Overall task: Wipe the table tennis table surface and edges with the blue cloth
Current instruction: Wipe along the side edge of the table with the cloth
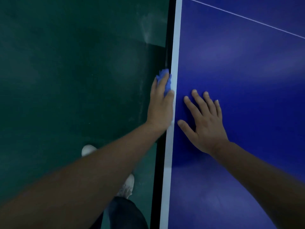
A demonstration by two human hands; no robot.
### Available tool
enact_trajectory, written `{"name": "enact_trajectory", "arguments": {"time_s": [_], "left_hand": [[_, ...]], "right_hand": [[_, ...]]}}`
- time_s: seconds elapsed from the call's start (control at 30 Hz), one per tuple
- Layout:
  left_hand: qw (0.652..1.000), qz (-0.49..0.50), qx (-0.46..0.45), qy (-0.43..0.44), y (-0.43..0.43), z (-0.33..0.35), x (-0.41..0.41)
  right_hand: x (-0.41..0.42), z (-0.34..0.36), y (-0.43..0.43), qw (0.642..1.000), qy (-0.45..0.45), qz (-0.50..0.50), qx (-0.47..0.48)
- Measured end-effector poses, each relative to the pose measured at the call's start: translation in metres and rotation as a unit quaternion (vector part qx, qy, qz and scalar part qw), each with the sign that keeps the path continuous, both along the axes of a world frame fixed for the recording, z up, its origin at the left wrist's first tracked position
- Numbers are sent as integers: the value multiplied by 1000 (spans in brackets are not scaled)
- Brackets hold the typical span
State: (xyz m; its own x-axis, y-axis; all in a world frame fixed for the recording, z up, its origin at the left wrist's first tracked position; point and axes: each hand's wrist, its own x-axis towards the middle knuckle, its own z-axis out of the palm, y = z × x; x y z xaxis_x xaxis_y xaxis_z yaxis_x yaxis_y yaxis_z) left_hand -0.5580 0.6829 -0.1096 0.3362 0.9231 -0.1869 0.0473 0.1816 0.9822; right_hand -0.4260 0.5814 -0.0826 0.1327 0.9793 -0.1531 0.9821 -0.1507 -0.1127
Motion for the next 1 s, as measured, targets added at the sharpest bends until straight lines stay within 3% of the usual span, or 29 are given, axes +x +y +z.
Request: {"name": "enact_trajectory", "arguments": {"time_s": [0.07, 0.2, 0.37, 0.5, 0.67, 0.8, 1.0], "left_hand": [[999, -24, 38, -8, -46, -6, -24], [998, -48, 2, -27, -96, -10, -48], [998, -54, 29, -7, 6, -14, -5], [999, -20, 21, -30, 102, -19, 37], [999, -20, 39, -23, 46, -21, 17], [998, -50, -32, -13, -27, -18, -20], [999, -40, 25, -15, 99, -21, 39]], "right_hand": [[-1, 2, 7, 999, 26, -13, 35], [15, 4, 50, 996, 43, 21, 76], [51, -1, 136, 1000, 4, -21, 11], [56, -11, 159, 999, -15, -30, 11], [56, -9, 155, 999, -6, -33, 17], [56, -11, 154, 999, -2, -28, 31], [58, -11, 153, 999, 4, -25, 39]]}}
